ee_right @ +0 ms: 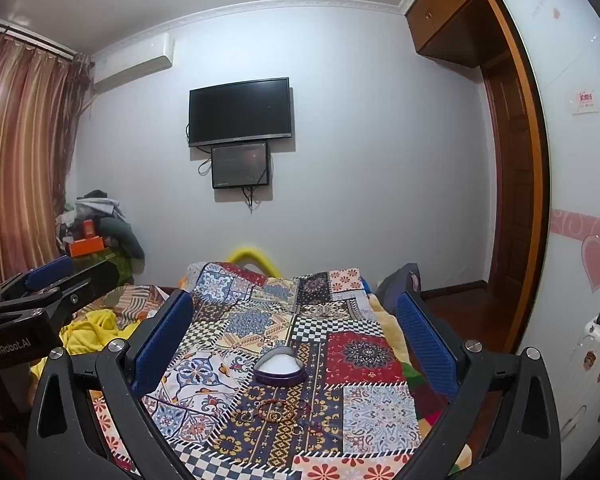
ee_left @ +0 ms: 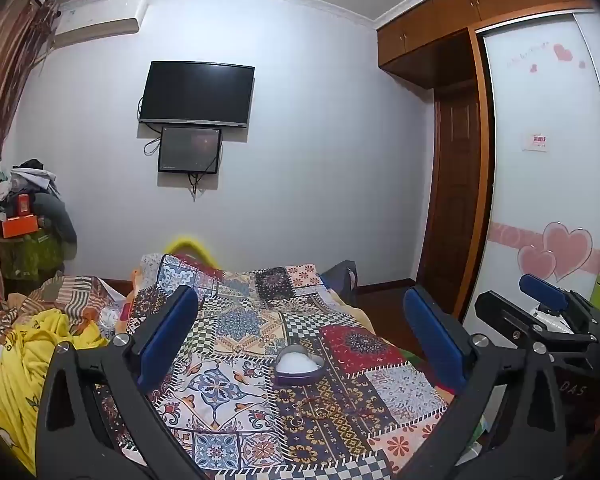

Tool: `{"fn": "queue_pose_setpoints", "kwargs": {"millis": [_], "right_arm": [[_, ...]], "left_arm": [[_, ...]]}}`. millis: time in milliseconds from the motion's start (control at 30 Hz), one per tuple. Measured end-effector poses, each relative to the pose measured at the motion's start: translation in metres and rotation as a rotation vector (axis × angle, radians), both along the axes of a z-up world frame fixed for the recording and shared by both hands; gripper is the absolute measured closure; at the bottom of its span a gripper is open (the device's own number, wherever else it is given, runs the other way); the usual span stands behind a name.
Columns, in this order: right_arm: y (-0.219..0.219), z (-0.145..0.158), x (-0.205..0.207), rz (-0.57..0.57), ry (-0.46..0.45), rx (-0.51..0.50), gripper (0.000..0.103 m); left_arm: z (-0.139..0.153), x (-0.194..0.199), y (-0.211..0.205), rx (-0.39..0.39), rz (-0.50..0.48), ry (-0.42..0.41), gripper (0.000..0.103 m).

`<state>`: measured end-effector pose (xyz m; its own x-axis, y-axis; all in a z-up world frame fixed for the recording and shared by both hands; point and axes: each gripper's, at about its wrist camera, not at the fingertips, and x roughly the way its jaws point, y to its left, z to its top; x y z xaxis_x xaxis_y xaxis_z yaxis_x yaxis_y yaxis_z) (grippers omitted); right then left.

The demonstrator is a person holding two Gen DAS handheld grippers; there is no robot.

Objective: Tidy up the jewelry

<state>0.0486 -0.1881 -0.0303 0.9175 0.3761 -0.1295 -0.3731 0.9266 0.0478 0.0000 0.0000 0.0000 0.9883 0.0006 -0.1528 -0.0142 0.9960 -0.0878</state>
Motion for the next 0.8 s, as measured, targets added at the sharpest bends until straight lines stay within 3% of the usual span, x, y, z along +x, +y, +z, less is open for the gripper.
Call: {"fn": "queue_pose_setpoints", "kwargs": {"millis": [800], "right_arm": [[0.0007, -0.0027, 0.0011, 0.002, 0.005, -0.003, 0.002]], "left_arm": [[-0.0032, -0.0035, -0.0007, -0.003, -0.003, 0.0, 0.0]]}}
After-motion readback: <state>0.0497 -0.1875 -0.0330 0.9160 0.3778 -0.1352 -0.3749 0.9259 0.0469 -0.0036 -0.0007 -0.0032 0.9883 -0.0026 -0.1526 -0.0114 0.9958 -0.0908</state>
